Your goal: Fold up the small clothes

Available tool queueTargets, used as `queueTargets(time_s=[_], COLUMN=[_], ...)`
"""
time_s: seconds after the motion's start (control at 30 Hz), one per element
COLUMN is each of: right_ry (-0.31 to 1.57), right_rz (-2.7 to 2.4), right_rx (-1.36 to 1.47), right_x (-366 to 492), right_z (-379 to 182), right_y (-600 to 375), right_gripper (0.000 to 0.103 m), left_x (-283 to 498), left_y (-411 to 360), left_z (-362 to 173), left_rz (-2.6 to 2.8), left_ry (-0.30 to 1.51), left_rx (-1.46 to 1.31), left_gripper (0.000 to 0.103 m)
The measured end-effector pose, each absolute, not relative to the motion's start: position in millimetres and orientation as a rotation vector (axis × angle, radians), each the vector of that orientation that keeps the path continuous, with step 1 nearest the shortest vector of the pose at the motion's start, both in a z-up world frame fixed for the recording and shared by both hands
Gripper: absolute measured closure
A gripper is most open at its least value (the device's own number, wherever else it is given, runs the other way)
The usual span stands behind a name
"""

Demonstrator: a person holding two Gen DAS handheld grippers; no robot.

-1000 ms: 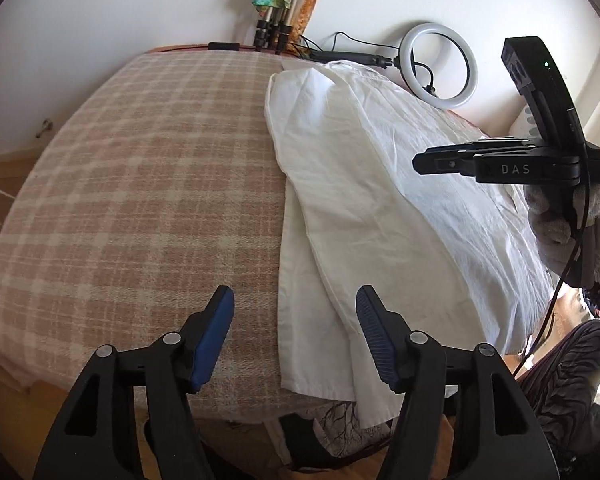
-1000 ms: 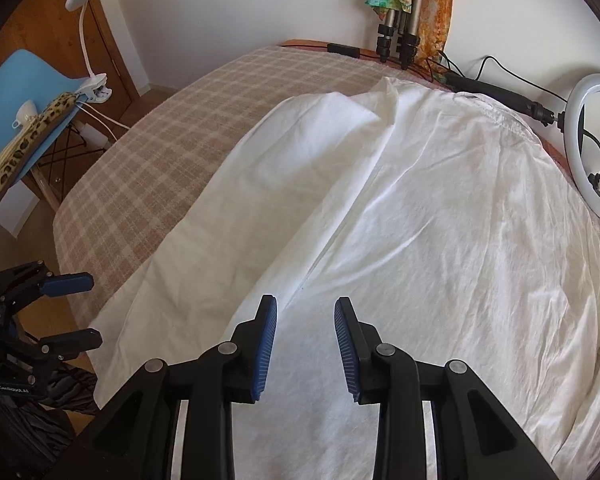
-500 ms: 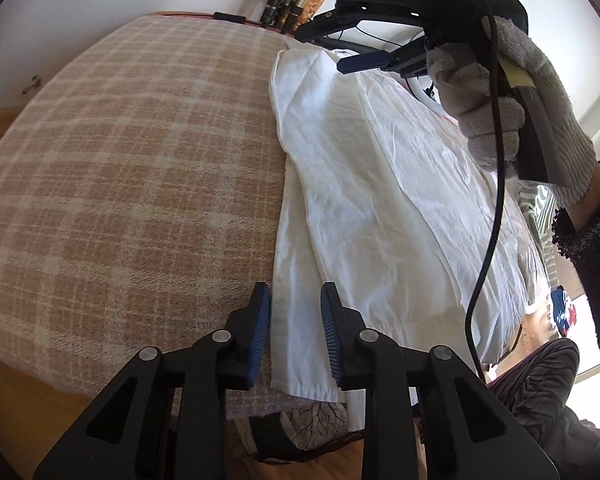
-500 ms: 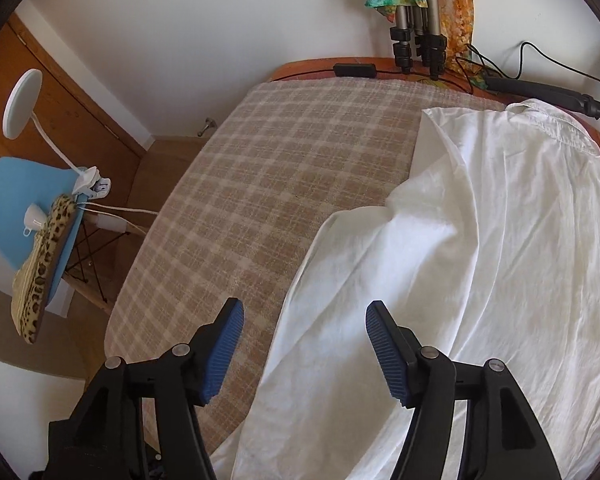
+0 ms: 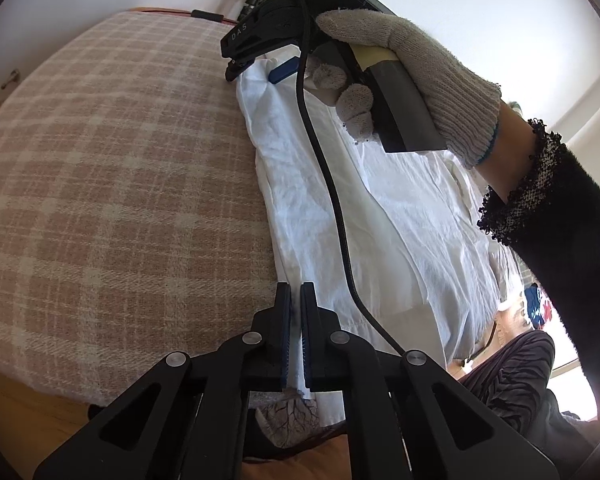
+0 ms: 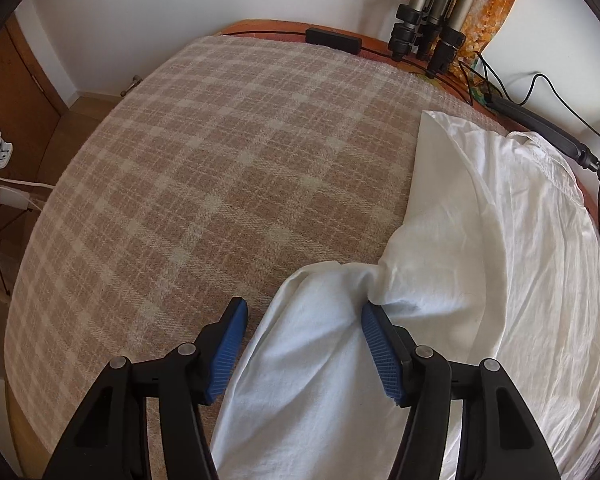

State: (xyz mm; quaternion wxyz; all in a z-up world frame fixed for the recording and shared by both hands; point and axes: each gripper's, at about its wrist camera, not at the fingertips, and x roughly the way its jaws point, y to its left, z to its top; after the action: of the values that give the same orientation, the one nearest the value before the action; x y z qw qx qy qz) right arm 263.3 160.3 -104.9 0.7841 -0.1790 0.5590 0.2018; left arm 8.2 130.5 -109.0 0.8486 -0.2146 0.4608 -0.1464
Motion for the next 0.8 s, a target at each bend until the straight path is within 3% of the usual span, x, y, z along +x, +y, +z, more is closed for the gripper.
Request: queueTargets(time_s=[0.1, 0.2, 0.8], right_ry=[1.192, 1.196, 1.097], right_rz=[0.41, 0.442, 0.546], right_rx=[-0.388, -0.335, 0.089], right_x=[267.9, 271.4, 270.0], right_z=[-102.9, -99.7, -47.8], right_y=[150.8, 136.0, -20.4], right_gripper=[0.082, 0.097, 0.101], left_x=[8.7, 6.9, 18.3], left_y=[128.7, 123.7, 46.0], left_z=[-107.8, -103.0, -67.7], left_rz=[-0.316, -0.332, -0.535], left_ry=[0.968, 0.957, 0.91], left_rx=[-0.454, -0.455, -0.365], left_gripper=[0.1, 0.1, 0.1])
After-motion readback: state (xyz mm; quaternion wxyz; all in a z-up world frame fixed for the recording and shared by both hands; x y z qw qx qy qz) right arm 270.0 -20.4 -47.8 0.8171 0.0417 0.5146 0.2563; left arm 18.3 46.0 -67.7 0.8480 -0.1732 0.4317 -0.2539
